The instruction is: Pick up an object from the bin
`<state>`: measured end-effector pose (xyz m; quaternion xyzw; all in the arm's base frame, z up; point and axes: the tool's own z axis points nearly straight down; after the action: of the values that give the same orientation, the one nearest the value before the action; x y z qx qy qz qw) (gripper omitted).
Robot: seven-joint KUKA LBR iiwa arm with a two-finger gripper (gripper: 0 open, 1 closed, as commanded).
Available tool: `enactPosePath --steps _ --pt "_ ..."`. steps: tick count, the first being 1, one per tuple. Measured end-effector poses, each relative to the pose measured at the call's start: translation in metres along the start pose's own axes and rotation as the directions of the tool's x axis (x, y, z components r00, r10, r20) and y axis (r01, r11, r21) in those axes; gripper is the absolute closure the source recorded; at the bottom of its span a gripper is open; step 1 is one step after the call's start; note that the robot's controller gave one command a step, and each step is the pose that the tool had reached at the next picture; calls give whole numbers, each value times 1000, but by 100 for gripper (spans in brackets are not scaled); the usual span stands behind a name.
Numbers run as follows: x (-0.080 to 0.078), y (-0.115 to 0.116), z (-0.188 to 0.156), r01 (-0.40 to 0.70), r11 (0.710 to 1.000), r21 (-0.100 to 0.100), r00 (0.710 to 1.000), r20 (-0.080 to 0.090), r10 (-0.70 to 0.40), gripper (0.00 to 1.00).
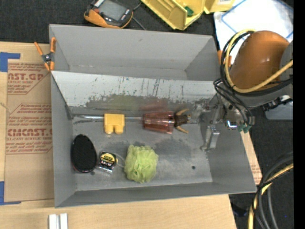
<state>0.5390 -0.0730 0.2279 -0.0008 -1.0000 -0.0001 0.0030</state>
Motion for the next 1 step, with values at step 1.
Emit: enactPosePath --steps 1 --pt "-1 0 -5 2 1000 1 1000 8 -2 0"
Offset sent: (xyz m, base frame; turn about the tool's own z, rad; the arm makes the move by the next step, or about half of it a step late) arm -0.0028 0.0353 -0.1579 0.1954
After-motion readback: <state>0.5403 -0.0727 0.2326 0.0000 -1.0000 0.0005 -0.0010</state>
